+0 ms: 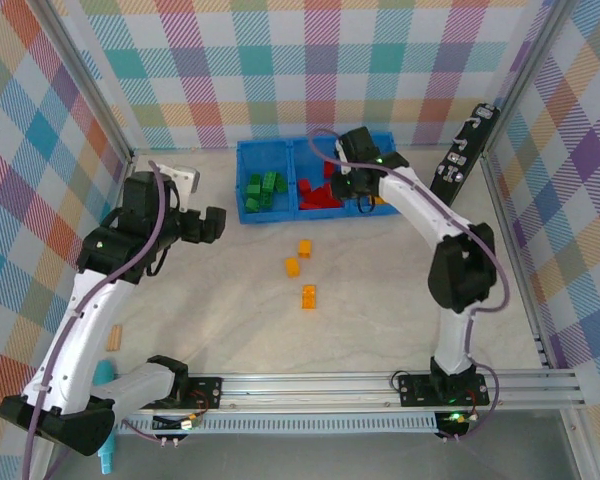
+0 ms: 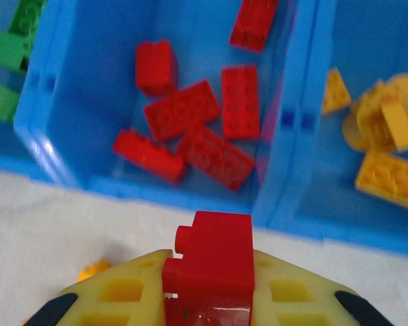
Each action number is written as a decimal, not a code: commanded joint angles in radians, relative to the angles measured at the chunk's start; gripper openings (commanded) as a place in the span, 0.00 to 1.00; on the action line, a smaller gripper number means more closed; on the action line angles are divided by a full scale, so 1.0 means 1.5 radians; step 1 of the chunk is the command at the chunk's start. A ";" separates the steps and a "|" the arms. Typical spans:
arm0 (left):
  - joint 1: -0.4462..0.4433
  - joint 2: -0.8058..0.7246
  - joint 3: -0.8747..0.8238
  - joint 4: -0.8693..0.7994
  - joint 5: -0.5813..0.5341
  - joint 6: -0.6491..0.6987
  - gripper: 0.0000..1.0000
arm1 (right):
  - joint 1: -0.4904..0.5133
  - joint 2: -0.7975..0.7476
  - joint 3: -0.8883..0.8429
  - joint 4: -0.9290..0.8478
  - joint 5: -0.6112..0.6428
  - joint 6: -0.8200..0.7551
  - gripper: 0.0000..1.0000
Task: Sort the legos into containers by color
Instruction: Place the lego in the container.
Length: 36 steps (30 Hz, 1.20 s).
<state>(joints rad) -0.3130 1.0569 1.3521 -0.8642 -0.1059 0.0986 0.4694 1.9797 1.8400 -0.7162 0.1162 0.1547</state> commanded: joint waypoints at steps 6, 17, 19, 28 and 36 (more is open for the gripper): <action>-0.006 -0.025 -0.024 0.009 -0.003 0.025 1.00 | -0.001 0.181 0.252 0.009 -0.012 -0.094 0.27; -0.030 -0.017 -0.025 0.015 -0.052 0.071 1.00 | -0.004 0.379 0.469 -0.002 -0.027 -0.158 0.31; -0.030 -0.010 -0.021 0.012 -0.062 0.073 1.00 | -0.004 0.400 0.488 -0.002 -0.023 -0.160 0.33; -0.045 0.019 0.005 0.004 -0.099 0.075 1.00 | -0.007 0.421 0.488 0.009 -0.018 -0.133 0.40; -0.056 -0.003 -0.010 0.023 -0.115 0.082 1.00 | -0.001 0.335 0.442 -0.029 -0.008 -0.081 0.51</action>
<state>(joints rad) -0.3862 1.0847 1.3266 -0.8616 -0.2531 0.2039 0.4641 2.5950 2.5229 -0.7238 0.0959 -0.0189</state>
